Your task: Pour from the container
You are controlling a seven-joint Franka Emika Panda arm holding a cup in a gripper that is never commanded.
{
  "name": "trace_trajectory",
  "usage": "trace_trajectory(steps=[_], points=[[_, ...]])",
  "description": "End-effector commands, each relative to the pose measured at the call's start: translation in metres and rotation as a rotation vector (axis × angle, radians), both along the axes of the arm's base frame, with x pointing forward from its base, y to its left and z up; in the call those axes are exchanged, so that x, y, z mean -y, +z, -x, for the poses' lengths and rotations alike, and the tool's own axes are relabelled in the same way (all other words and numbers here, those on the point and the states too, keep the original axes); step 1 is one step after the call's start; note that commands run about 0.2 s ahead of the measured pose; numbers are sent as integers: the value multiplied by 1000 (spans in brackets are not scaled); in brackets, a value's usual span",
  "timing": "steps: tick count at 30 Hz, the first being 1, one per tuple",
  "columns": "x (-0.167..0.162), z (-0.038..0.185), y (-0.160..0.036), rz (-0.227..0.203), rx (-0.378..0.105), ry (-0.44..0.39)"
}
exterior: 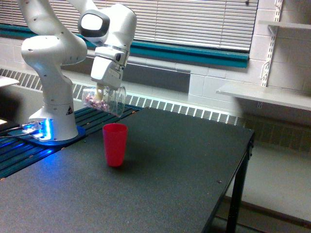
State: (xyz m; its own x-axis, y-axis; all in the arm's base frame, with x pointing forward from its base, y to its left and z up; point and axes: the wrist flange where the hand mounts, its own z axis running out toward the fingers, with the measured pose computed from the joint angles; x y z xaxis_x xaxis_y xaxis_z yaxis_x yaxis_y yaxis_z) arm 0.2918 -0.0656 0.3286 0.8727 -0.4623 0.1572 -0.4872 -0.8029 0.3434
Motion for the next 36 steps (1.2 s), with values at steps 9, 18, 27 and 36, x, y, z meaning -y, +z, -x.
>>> trace_trajectory(steps=[9,18,27,36], points=[[-11,13,-23,21,-67,-7],[-7,15,-24,31,-78,-20],[2,19,-27,42,-96,-45],[7,22,-29,51,-109,-53]])
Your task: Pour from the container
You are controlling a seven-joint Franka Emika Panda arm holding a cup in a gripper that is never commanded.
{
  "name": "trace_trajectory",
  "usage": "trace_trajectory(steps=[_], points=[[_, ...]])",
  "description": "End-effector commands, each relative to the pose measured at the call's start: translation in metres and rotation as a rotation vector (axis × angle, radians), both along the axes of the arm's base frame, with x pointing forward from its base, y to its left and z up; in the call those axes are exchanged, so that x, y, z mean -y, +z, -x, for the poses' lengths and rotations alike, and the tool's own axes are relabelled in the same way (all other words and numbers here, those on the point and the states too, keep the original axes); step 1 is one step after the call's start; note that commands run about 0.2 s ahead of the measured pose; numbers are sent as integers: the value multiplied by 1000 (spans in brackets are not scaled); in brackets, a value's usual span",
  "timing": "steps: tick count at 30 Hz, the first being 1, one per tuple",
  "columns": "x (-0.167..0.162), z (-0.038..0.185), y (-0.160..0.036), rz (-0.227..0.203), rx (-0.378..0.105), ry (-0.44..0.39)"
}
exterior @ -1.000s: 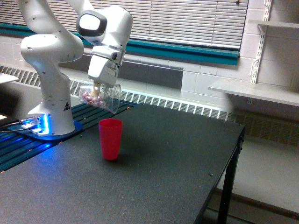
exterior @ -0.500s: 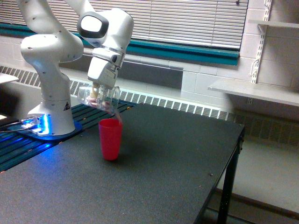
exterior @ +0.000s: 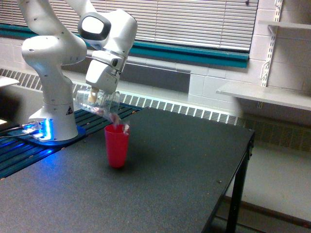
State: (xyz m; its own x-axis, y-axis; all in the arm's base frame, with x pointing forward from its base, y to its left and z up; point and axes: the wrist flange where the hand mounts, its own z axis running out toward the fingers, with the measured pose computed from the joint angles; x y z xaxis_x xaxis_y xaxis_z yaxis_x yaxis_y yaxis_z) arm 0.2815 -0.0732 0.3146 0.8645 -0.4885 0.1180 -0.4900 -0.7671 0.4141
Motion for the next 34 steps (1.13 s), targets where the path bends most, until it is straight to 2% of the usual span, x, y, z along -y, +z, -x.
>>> trace_trajectory(steps=[1,19,34], points=[[-1,12,-15,5,-38,-18],[-4,13,-19,16,-46,-10],[-13,10,-17,-7,-23,-5]])
